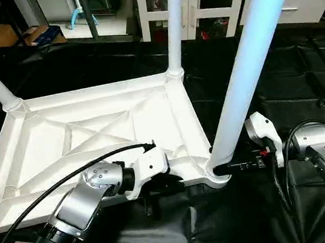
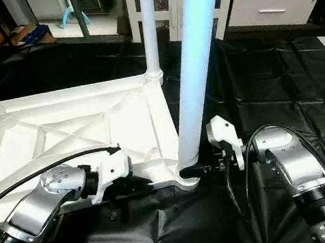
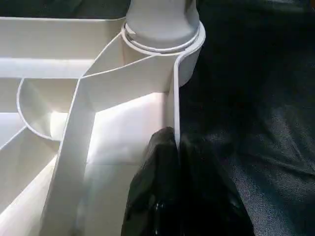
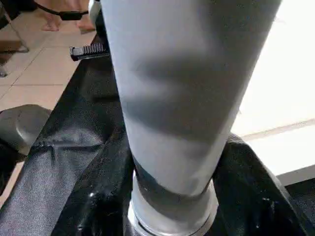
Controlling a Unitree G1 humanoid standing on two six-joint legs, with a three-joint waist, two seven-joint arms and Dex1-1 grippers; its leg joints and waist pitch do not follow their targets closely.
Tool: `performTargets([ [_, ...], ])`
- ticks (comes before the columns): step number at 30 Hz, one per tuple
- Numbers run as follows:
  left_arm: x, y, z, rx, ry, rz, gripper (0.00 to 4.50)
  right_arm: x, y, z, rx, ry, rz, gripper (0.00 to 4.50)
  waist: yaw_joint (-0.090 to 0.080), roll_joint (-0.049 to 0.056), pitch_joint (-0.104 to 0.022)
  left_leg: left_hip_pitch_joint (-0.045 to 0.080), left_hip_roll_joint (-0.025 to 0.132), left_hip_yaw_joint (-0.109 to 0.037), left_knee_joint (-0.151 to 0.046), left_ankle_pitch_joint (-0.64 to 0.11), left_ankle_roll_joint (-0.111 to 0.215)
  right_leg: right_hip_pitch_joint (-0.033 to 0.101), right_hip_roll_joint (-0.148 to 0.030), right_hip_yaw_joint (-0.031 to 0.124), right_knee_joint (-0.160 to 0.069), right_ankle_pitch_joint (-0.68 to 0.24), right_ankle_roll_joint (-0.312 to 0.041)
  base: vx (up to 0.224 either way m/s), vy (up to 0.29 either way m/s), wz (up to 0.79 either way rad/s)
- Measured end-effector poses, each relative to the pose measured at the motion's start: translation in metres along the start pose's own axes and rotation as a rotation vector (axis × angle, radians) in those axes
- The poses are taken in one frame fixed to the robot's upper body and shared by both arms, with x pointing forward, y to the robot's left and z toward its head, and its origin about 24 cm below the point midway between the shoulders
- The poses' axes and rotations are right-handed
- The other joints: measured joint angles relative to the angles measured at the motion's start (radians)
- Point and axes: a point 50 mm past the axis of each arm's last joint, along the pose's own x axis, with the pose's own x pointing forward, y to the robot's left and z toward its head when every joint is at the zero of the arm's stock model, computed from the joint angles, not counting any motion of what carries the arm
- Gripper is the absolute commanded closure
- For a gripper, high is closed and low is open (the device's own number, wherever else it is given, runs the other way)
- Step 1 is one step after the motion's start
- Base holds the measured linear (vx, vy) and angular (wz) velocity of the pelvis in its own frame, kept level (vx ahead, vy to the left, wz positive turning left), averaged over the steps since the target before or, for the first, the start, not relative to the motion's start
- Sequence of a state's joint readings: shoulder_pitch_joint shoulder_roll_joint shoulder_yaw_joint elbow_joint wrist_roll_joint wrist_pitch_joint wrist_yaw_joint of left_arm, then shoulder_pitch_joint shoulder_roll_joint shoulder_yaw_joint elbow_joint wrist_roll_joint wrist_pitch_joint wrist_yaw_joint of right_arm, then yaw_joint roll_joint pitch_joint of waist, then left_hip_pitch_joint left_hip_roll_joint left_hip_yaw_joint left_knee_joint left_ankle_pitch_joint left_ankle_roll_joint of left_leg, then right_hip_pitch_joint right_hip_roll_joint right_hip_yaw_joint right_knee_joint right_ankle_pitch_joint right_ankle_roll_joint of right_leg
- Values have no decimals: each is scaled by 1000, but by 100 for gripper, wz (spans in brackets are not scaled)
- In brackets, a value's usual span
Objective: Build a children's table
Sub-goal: Rotate leg to tighten
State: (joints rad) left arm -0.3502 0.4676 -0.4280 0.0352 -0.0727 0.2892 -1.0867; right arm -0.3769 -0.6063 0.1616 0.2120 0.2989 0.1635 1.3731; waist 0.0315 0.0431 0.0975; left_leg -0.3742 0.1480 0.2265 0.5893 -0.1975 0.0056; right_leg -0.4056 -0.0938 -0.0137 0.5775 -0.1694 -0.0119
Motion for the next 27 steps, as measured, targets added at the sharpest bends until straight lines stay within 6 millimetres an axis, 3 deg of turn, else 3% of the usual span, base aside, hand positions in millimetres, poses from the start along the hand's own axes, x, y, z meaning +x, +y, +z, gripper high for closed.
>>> performTargets([
  [4,2,5,0,5,1,38,450,1,-1,-4,18,-23,-72,263,-1,0,0,2,0,0,0,0,0,2,0,0,0,0,0,0,0,0],
  [8,8,20,2,9,5,154,450,8,-12,-9,52,-56,-280,264,-6,-1,0,5,0,0,1,0,-1,4,0,1,-2,-4,7,-13,2,-1],
  [13,25,38,9,-13,-5,288,450,25,-27,-11,125,-108,-580,264,-31,-5,3,4,-1,-2,1,1,-2,4,0,1,-9,-7,11,-34,7,-4],
  [21,59,53,23,-30,-17,429,450,52,-32,-10,223,-153,-1049,264,-40,9,2,4,-7,-5,-7,1,-1,3,-2,0,-38,-11,17,0,0,0],
  [27,65,53,26,-18,-19,443,450,57,-30,-9,246,-160,-1162,265,-41,13,2,4,-12,-4,-14,0,-1,5,-4,1,-54,-11,18,0,0,0],
])
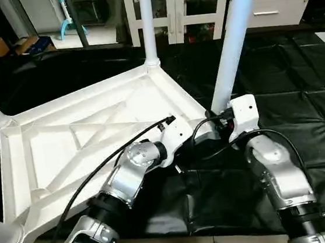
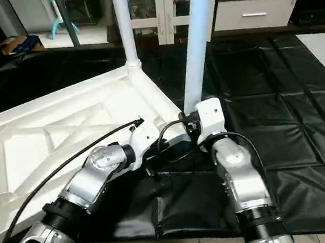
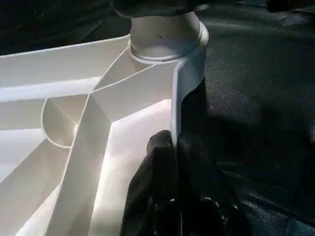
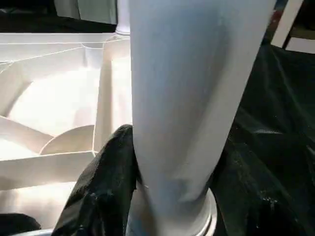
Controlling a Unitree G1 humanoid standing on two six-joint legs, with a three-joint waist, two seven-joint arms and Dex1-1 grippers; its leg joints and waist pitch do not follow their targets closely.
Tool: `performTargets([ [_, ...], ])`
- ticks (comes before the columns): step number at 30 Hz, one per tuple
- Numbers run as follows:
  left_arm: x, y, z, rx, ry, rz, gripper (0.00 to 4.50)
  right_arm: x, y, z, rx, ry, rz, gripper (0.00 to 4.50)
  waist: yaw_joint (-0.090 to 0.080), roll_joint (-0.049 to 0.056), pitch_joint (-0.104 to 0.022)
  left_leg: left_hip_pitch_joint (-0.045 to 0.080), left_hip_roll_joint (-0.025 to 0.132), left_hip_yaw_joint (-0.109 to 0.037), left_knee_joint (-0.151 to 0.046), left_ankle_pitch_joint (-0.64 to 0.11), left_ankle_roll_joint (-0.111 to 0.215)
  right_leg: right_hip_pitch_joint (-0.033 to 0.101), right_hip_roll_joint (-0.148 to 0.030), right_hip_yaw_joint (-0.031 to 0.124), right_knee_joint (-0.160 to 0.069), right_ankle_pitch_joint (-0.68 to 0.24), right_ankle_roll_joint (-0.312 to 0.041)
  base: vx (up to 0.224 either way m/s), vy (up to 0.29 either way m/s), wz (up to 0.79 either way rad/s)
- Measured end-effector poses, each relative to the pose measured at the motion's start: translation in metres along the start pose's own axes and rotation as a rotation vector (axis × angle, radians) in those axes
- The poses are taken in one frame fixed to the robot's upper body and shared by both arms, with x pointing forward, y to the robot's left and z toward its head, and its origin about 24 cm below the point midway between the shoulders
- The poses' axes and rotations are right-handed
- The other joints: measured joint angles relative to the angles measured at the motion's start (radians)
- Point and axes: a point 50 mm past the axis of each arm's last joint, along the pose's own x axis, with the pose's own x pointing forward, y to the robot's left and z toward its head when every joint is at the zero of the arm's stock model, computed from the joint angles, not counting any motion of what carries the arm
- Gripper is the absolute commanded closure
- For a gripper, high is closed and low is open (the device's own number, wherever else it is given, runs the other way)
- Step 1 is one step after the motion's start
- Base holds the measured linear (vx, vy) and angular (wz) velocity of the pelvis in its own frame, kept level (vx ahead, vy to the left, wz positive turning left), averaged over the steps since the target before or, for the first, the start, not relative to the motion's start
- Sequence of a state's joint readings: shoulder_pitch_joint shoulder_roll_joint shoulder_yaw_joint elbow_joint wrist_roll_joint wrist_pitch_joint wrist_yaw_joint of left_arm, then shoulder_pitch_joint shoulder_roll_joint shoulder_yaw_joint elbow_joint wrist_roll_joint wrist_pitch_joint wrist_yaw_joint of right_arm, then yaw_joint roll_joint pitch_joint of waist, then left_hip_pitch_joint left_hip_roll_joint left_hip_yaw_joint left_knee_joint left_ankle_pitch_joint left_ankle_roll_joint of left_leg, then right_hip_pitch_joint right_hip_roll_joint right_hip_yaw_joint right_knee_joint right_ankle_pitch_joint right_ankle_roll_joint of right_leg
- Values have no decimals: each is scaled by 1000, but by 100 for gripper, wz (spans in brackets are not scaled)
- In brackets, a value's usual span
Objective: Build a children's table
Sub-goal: Rotate leg to tighten
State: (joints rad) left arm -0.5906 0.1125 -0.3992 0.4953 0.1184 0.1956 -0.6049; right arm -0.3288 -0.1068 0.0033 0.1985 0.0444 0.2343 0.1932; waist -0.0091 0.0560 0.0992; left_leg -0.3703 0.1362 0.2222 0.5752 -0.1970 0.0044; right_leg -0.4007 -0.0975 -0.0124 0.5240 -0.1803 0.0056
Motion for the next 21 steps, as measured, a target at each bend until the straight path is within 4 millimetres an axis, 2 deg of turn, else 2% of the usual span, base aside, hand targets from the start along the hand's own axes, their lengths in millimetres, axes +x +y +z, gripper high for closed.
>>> performTargets([
  [8,1,0,-1,27,-9,0,450,0,0,1,29,-11,12,265,2,1,0,0,-1,1,-3,0,0,-1,-1,0,-1,0,0,0,0,0],
  [9,1,0,-1,29,-12,0,450,-1,-2,0,36,-13,31,230,4,2,0,0,-1,1,-4,0,0,-1,-1,0,-1,0,0,0,0,0],
  [11,1,-1,0,32,-16,-3,450,-4,-6,0,31,-16,60,195,7,2,0,0,-1,2,-6,0,0,-1,-1,0,0,0,0,0,0,0],
  [19,-8,15,-5,27,-6,69,450,-14,1,8,22,-99,219,141,0,2,0,-4,-1,1,-7,3,4,-8,-1,-1,12,5,-6,0,0,0],
  [21,-8,15,-5,32,-7,70,450,-19,-3,10,-1,-113,266,108,2,2,0,-4,-1,2,-5,3,5,-9,-1,1,15,6,-7,0,0,0],
])
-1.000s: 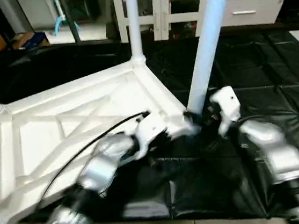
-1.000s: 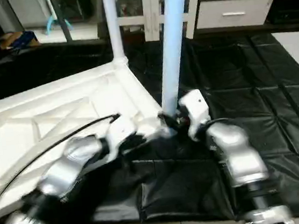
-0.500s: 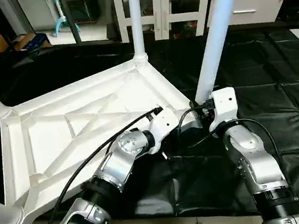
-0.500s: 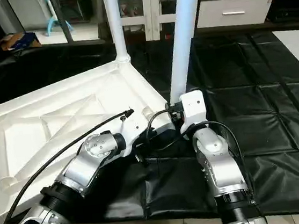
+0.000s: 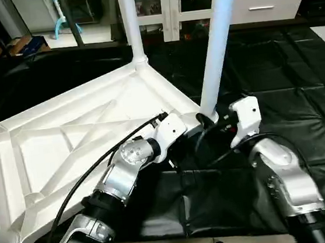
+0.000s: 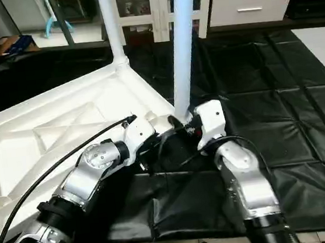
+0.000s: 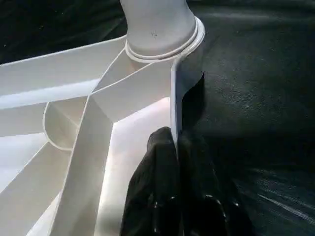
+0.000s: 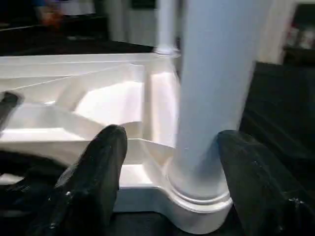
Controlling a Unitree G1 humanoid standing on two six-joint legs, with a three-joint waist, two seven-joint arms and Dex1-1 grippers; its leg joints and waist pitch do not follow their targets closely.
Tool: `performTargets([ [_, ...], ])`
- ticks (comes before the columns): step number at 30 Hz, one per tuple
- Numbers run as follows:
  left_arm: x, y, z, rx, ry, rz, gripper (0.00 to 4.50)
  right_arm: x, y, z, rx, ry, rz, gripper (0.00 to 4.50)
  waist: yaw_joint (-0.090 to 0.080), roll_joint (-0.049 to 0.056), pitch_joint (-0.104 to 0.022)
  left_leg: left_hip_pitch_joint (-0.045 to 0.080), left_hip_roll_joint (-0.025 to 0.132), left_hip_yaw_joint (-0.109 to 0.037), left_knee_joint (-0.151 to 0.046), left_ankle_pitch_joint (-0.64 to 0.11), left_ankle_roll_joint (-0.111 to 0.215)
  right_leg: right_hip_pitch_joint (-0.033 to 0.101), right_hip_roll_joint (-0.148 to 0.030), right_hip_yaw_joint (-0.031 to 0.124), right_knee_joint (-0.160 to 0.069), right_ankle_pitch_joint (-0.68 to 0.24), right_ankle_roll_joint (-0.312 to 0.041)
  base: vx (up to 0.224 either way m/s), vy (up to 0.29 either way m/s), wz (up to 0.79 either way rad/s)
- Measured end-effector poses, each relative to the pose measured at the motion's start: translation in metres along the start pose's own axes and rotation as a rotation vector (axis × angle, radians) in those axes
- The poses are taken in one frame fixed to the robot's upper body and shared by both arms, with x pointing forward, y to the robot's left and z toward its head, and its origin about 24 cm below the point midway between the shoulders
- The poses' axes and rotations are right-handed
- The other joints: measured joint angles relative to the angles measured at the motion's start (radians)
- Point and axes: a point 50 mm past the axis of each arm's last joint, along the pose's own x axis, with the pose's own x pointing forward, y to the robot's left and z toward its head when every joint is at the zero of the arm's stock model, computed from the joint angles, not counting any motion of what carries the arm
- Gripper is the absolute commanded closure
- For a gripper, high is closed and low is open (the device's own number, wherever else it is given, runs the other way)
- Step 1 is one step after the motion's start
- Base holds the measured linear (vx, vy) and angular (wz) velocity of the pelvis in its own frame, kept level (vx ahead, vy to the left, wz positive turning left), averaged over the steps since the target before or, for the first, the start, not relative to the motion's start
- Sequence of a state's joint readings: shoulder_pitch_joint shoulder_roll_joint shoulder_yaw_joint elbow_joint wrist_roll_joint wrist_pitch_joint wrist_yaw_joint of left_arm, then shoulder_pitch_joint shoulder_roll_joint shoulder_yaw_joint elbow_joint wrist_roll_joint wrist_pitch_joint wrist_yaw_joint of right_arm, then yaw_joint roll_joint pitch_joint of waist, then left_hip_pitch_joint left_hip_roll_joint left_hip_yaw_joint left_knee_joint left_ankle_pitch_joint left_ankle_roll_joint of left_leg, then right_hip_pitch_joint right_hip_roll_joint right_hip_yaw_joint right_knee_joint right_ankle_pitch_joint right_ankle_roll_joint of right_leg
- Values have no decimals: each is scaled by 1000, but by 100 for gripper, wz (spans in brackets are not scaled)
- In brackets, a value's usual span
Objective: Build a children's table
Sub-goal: Rotate leg to tighten
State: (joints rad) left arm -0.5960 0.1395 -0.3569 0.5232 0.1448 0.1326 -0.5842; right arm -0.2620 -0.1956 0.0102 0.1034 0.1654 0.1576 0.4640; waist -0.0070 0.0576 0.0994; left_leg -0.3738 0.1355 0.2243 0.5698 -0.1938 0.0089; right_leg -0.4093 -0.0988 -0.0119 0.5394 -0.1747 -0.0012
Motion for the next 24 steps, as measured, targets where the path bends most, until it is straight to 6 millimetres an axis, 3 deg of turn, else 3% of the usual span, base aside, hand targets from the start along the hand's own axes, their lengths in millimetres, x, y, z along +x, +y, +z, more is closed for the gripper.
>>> performTargets([
  [4,-1,1,-1,11,0,-6,450,-12,4,0,-18,8,128,79,7,1,-1,2,1,0,0,0,0,2,0,-1,3,2,-3,0,0,0],
  [7,-5,-1,-2,44,-17,-65,450,-24,-1,-13,-98,121,175,62,11,1,-1,2,1,0,0,0,0,2,0,-1,4,4,-4,0,0,0],
  [11,-20,-3,-9,115,-56,-215,450,-41,-41,-35,-225,323,13,62,19,2,-1,2,3,2,0,0,0,5,1,0,6,10,-5,6,-5,5],
  [17,-25,-6,-7,197,-95,-307,450,-56,-74,-31,-274,396,-90,62,38,3,-2,1,4,6,1,0,0,10,-1,2,8,18,-12,0,0,0],
  [24,-32,-4,-8,258,-142,-391,450,-56,-81,-28,-294,392,-108,62,46,4,-3,-9,5,5,6,2,7,0,-4,-3,24,10,-7,14,-1,2],
])
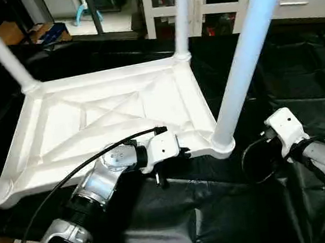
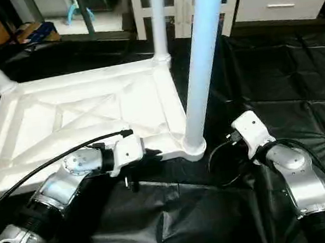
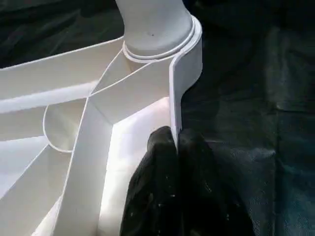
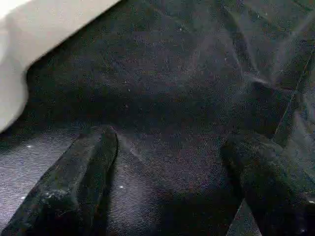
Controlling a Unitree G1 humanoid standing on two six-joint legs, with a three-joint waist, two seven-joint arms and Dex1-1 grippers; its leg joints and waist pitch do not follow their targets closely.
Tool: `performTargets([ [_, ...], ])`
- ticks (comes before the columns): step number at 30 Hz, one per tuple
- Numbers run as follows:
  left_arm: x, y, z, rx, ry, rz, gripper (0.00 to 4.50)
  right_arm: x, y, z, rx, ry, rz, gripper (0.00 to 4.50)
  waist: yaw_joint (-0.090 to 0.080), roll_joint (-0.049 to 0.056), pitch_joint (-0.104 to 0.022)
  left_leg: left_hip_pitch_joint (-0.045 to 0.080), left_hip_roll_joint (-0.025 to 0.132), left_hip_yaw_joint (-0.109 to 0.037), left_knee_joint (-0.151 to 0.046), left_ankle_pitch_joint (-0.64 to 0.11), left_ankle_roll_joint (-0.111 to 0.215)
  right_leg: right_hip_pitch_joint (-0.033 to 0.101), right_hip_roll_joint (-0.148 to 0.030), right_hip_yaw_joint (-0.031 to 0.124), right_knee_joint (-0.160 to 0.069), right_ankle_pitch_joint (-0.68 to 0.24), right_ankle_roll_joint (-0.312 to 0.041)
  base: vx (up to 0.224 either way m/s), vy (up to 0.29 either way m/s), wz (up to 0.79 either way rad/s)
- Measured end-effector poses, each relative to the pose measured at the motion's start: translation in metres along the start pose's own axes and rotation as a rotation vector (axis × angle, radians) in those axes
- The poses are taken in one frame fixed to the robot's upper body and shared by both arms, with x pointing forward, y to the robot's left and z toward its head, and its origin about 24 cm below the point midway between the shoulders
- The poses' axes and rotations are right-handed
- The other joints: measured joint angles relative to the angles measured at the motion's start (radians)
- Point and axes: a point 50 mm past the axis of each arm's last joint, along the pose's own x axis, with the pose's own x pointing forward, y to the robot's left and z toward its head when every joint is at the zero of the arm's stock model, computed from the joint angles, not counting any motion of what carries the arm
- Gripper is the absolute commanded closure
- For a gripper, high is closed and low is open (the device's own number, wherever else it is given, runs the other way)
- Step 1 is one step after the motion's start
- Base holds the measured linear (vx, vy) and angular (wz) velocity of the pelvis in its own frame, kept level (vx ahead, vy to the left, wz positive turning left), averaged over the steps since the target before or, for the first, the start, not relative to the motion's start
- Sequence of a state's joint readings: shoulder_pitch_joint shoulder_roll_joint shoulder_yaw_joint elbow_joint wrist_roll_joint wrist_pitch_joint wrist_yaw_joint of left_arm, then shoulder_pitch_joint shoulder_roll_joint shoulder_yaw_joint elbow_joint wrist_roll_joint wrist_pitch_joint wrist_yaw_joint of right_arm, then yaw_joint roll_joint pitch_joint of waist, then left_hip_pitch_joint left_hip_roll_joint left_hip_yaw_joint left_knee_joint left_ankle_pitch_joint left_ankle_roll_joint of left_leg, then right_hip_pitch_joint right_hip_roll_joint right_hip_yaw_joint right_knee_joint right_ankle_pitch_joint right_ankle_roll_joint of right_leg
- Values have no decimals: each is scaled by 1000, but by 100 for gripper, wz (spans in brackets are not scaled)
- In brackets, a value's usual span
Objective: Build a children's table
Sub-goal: Rotate leg to tighten
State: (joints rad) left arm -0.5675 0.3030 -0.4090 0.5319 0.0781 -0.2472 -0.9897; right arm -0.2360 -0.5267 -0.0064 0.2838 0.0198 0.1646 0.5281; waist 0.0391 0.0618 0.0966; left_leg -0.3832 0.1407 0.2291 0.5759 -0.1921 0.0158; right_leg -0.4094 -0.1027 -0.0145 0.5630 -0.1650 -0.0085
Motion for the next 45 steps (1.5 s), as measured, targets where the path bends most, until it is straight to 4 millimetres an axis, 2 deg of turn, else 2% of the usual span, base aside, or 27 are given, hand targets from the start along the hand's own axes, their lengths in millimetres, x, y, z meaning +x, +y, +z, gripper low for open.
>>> performTargets([
  [4,-4,-3,0,38,-19,-57,450,2,-2,3,-16,-3,-23,62,5,0,0,-8,2,-1,11,0,0,-7,0,-1,9,0,0,0,0,0],
  [7,-3,-6,0,57,-31,-84,450,3,0,3,-16,-3,-19,62,4,-1,1,-9,2,1,15,-1,-2,-7,-3,0,12,0,0,0,0,0],
  [16,-12,-9,-4,42,-20,-53,450,11,11,7,7,-26,-4,62,-16,-3,2,-9,1,6,16,-3,-5,-7,-6,1,13,0,1,0,0,0],
  [17,-13,-10,-4,28,-21,-47,405,12,11,9,5,-31,-6,60,-22,-4,2,-10,1,6,16,-2,-4,-8,-6,1,14,0,1,0,0,0],
  [20,-18,-10,-4,-36,-73,11,386,13,11,9,1,-27,-12,60,-33,-5,3,-10,1,5,16,-2,-4,-8,-6,1,14,0,1,0,0,0],
  [23,-20,-6,4,-58,-137,65,360,16,12,10,6,-29,-11,60,-35,-16,9,-11,3,5,17,0,0,-10,-6,-1,15,0,1,0,0,0],
  [24,-21,-5,7,-53,-145,75,360,17,12,10,6,-28,-11,60,-35,-17,10,-12,3,5,17,0,1,-10,-5,-1,14,0,1,0,0,0],
  [26,-24,-1,10,-53,-152,96,330,18,12,11,2,-29,-11,60,-35,-18,10,-12,3,5,18,-1,2,-10,-6,-1,14,0,1,0,0,0],
  [31,-34,9,18,-110,-160,173,307,21,10,15,-3,-35,-11,60,-35,-20,12,-12,3,5,19,0,2,-9,-6,-1,15,0,0,0,0,0],
  [33,-43,15,19,-175,-153,241,274,21,10,13,3,-29,-11,60,-36,-20,12,-12,3,5,20,0,2,-9,-6,-1,16,1,0,0,0,0],
  [35,-59,18,22,-246,-151,308,267,25,13,14,15,-35,-6,60,-42,-21,12,-12,4,5,21,0,1,-9,-6,-1,16,1,0,0,0,0],
  [38,-83,6,20,-331,-95,327,267,27,15,16,21,-45,-2,60,-45,-21,12,-11,4,5,21,-1,1,-9,-5,-1,16,1,0,0,0,0],
  [45,-102,-33,10,-478,17,280,267,33,26,20,46,-70,28,60,-36,-23,12,-11,4,5,21,-1,-1,-9,-5,-1,16,1,0,0,0,0],
])
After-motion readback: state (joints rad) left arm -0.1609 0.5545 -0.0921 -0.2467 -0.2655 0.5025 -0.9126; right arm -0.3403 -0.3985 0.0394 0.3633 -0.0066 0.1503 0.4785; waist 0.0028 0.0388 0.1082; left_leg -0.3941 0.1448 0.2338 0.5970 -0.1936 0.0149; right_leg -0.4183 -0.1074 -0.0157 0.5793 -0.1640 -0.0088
